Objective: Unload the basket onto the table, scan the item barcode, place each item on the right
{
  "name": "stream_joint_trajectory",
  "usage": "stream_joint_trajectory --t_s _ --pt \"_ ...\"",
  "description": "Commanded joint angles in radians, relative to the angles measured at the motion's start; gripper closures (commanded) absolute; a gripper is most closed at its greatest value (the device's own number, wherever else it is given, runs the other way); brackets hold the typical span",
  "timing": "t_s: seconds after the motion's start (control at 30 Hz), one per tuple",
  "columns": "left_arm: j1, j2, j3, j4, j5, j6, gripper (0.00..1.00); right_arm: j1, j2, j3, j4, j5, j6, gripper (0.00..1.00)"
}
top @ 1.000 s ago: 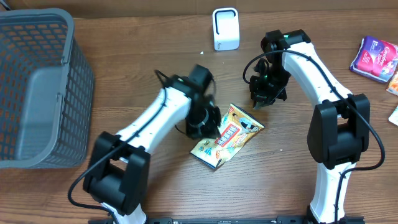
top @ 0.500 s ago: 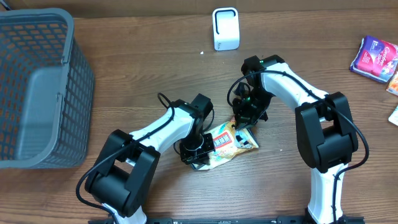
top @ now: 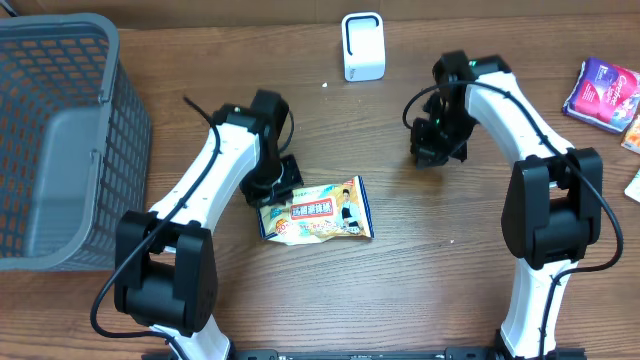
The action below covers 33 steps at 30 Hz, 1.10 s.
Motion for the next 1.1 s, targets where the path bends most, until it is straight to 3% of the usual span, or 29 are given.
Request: stream_joint_trajectory --t_s 0.0,0.13,0.3,0.53,0.67,0.8,0.93,1.07 --pt "-0.016 -0.01 0.104 -0.058 -0.021 0.02 0.96 0.038 -0.008 0.055 -0.021 -0.247 -0.167 0.96" --pt "-0.016 -0.008 0.061 -0.108 -0.091 -0.057 0.96 0.14 -0.008 0.01 0.042 -0.309 -0.148 0.96" --pt "-0.011 -0.008 -0.15 0.009 -0.058 -0.083 0.96 0.256 -0.008 -0.106 0.189 -0.308 0.025 0.96" --pt "-0.009 -0.007 -0.277 0.117 -0.055 -0.114 0.96 0.318 -0.008 -0.287 0.373 -0.38 0.104 0.96" --pt "-0.008 -0.007 -0.284 0.075 -0.147 -0.125 0.96 0.298 -0.007 -0.363 0.441 -0.343 0.169 0.96" --pt "0.024 -0.008 -0.283 -0.005 -0.284 -0.152 0.96 0.182 -0.007 -0.371 0.399 -0.208 0.199 0.96" --pt "0.081 -0.008 -0.246 -0.028 -0.257 -0.138 0.96 0.083 -0.008 -0.345 0.372 -0.208 0.16 0.96" --pt "0.085 -0.008 -0.061 -0.13 -0.221 -0.087 0.96 0.044 -0.021 -0.209 0.231 -0.212 0.063 0.96"
